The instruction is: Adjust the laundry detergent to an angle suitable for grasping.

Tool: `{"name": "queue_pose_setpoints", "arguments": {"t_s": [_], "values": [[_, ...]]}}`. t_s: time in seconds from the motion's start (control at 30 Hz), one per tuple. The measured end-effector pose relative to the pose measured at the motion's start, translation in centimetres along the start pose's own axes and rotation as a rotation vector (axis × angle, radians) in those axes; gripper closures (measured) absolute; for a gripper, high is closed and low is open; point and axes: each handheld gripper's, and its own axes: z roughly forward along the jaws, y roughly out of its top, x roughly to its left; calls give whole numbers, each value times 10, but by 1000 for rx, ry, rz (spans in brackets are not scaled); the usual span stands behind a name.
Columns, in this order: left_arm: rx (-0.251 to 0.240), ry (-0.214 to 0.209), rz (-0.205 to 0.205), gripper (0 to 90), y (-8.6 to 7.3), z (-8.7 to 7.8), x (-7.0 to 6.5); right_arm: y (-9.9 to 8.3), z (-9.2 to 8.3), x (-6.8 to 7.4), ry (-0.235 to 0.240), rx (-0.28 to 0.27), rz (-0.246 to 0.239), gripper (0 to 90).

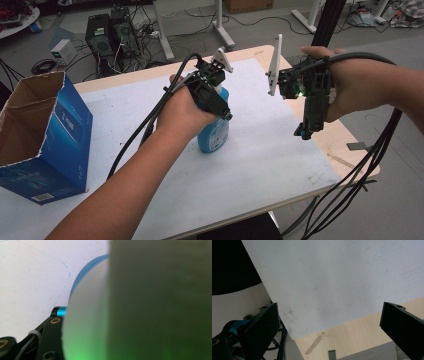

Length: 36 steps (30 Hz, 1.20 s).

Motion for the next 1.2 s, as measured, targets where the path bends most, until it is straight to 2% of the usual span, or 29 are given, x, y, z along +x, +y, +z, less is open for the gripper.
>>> {"name": "queue_pose_setpoints", "arguments": {"t_s": [0.2,0.37,0.5,0.63,0.87,1.0,1.07,1.1,1.2], "values": [[6,-14,-7,440,-1,-3,3,3,0,0,-3,2,-8,18],[-12,-19,14,441,-3,-12,1,4,-1,0,-3,-4,-10,18],[-31,-62,18,442,-5,-28,3,7,-2,0,-6,2,-12,18],[-21,-65,47,442,-10,-42,5,11,-4,0,-8,-1,-18,18],[3,-55,133,441,-22,-69,10,20,-7,0,-11,0,-25,18],[24,-78,181,441,-30,-82,14,24,-8,-2,-13,1,-48,18],[28,-90,196,441,-33,-85,15,25,-8,-1,-11,1,-30,18],[43,-116,225,441,-39,-93,17,26,-8,-2,-11,-1,-38,18],[55,-147,260,442,-47,-102,18,32,-7,-3,-10,4,-48,18]]}}
